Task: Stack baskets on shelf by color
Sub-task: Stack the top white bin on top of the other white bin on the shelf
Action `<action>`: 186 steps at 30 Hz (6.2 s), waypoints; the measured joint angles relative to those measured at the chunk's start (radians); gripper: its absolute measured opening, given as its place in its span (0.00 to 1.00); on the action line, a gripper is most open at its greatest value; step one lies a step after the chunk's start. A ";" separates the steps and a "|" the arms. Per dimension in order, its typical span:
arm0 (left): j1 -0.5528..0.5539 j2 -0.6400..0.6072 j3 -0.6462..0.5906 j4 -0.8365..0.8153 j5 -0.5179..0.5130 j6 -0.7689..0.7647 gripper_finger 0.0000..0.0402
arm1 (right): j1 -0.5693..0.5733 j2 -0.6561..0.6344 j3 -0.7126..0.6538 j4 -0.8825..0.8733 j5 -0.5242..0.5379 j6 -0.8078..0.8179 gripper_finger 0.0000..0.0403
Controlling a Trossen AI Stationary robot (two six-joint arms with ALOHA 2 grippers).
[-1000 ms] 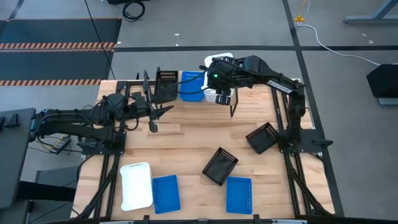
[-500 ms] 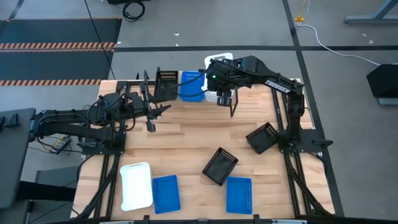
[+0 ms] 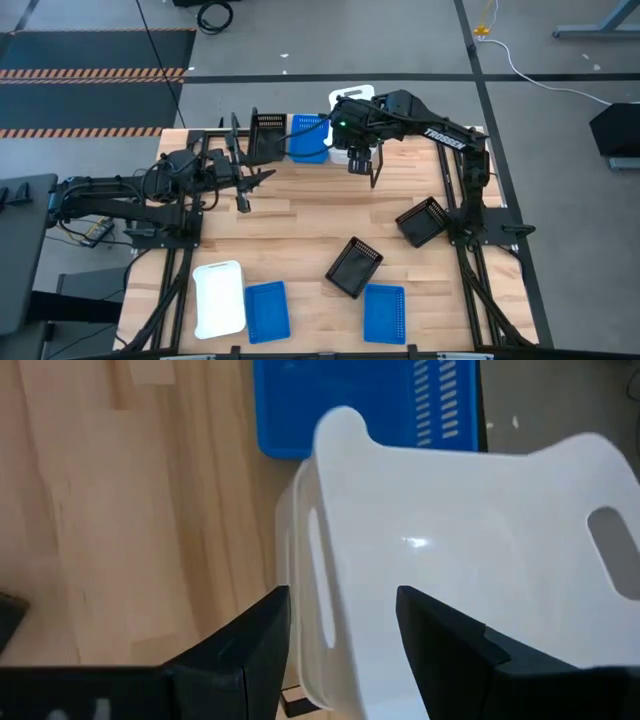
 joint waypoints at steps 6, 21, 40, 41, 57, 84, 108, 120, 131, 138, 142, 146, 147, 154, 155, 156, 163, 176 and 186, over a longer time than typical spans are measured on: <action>0.000 0.000 0.000 -0.034 0.000 -0.029 0.29 | -0.018 0.000 -0.040 0.000 0.006 0.007 0.46; -0.002 0.000 0.000 -0.063 0.000 -0.079 0.29 | -0.034 0.000 -0.079 0.000 0.009 0.007 0.03; -0.002 0.000 0.000 -0.042 0.001 -0.053 0.29 | -0.045 -0.001 -0.006 0.006 -0.023 0.015 0.02; -0.002 0.000 0.000 -0.042 0.001 -0.053 0.29 | -0.048 -0.001 -0.006 0.007 -0.031 0.019 0.02; -0.002 0.000 0.000 -0.043 0.001 -0.055 0.29 | -0.113 -0.001 -0.006 0.007 -0.099 0.034 0.02; -0.001 0.001 0.000 -0.044 0.002 -0.057 0.29 | -0.124 0.001 -0.006 0.000 -0.176 0.089 0.24; -0.001 0.001 0.000 -0.043 0.002 -0.056 0.29 | -0.125 0.001 -0.123 -0.002 -0.120 0.032 0.07; -0.001 0.001 0.000 -0.043 0.002 -0.054 0.29 | -0.124 -0.003 -0.098 0.007 -0.104 0.032 0.02; -0.001 0.001 0.001 -0.041 0.002 -0.052 0.29 | -0.112 -0.067 -0.098 0.140 -0.100 -0.036 0.02; -0.001 0.001 0.001 -0.042 0.002 -0.053 0.29 | -0.112 -0.068 -0.122 0.157 -0.172 -0.062 0.02; -0.001 0.001 0.001 -0.049 0.002 -0.053 0.29 | -0.120 -0.065 -0.145 0.173 -0.172 -0.077 0.02; -0.001 0.000 0.001 -0.051 0.002 -0.052 0.29 | -0.136 -0.066 -0.153 0.173 -0.185 -0.079 0.02; -0.001 0.000 0.001 -0.051 0.002 -0.052 0.29 | -0.140 -0.066 -0.154 0.174 -0.193 -0.079 0.02; -0.002 0.000 0.001 -0.051 0.002 -0.052 0.29 | -0.159 -0.066 -0.171 0.209 -0.243 -0.081 0.02; -0.002 0.000 0.001 -0.051 0.002 -0.052 0.29 | -0.162 -0.066 -0.179 0.212 -0.247 -0.085 0.02; -0.002 0.000 0.001 -0.051 0.002 -0.052 0.29 | -0.163 -0.066 -0.187 0.211 -0.250 -0.091 0.02; -0.002 0.000 0.001 -0.058 0.002 -0.052 0.29 | -0.168 -0.065 -0.284 0.265 -0.262 -0.122 0.02; -0.002 0.000 0.001 -0.058 0.002 -0.052 0.29 | -0.173 -0.069 -0.316 0.278 -0.283 -0.090 0.02; -0.002 0.000 0.001 -0.063 0.001 -0.052 0.29 | -0.171 -0.089 -0.318 0.293 -0.338 -0.052 0.03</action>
